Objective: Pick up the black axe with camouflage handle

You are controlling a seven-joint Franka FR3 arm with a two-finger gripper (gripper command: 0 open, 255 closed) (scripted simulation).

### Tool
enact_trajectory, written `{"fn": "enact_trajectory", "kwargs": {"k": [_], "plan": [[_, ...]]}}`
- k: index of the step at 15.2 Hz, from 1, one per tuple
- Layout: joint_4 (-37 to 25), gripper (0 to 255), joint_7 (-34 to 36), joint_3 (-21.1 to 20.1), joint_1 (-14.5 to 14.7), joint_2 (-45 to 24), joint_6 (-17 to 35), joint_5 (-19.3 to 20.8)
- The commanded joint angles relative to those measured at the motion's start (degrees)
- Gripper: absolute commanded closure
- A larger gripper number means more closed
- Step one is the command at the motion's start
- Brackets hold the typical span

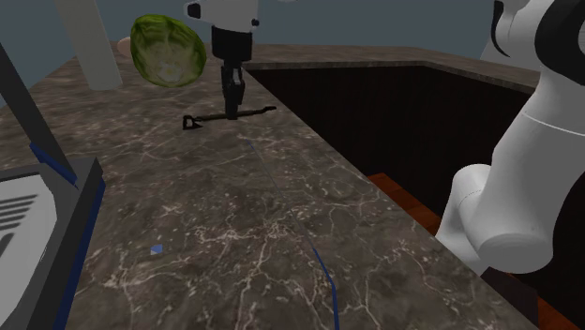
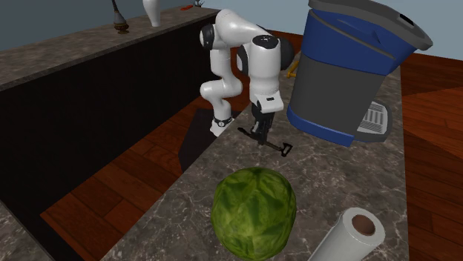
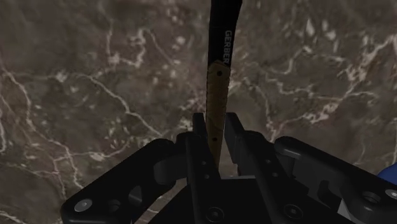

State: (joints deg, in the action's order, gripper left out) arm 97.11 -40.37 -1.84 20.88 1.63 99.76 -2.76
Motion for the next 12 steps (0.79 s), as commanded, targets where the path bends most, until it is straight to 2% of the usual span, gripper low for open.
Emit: {"fn": "enact_trajectory", "kwargs": {"k": [1,12], "plan": [[-1.7,255,0.1,0.1,-0.1,-0.3,-1.6,0.1],[-13.4,255,0.5,0.1,-0.1,-2.8,-10.8,0.2]]}}
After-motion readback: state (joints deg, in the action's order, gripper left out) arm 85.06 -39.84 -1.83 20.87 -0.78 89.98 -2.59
